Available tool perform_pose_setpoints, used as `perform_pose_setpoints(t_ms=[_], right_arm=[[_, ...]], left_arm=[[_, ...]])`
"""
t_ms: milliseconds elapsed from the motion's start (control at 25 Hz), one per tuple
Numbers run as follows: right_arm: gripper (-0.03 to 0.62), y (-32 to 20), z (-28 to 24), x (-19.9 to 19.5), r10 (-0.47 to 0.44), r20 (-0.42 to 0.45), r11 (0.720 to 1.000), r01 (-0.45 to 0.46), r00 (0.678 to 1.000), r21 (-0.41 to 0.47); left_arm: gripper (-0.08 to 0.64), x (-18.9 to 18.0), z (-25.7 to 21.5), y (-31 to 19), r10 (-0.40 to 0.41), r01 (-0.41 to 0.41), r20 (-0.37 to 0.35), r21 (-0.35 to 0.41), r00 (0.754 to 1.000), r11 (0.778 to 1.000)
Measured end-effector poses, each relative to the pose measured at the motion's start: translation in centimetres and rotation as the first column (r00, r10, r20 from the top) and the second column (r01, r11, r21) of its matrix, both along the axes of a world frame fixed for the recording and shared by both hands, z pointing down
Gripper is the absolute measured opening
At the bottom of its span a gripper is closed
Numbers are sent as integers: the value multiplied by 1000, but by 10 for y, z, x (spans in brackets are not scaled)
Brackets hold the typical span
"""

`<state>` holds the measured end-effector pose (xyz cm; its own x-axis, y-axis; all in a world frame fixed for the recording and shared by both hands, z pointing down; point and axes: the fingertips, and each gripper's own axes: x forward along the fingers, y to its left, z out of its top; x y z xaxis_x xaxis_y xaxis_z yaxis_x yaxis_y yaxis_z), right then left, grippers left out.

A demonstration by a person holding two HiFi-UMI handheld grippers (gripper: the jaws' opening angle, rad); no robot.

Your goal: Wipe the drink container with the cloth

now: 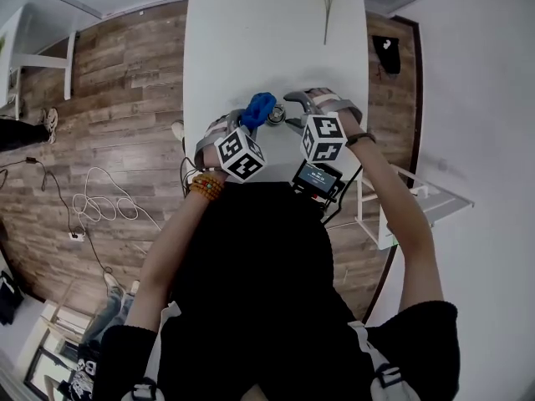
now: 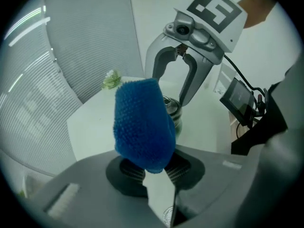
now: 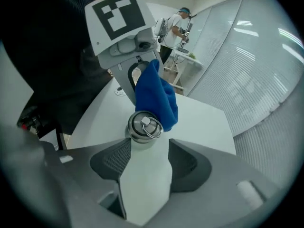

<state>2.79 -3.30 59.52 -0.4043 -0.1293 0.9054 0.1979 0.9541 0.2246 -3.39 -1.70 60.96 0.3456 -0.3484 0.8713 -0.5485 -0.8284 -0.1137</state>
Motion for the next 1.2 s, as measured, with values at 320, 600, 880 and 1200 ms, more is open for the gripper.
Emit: perform_pose_setpoints(t_ms=[320,600,880,1200], right_arm=[[273,7,11,-11,-28,-8,1000,28,1000,1],[275,10,14,-15,-10,-26,997,8,1000,-72],[279,14,17,-17,-6,-32,994,2,999,-109],[299,24,26,-20,-9,-65,994,2,998,-113]], left_arm=[[189,17,19,3,82,-81,78,-19,994,997],[189,12,32,5,129,-123,127,-56,983,991],[189,9,46,3,152,-143,143,-77,978,987],[187,15,53,-5,190,-180,167,-75,967,981]])
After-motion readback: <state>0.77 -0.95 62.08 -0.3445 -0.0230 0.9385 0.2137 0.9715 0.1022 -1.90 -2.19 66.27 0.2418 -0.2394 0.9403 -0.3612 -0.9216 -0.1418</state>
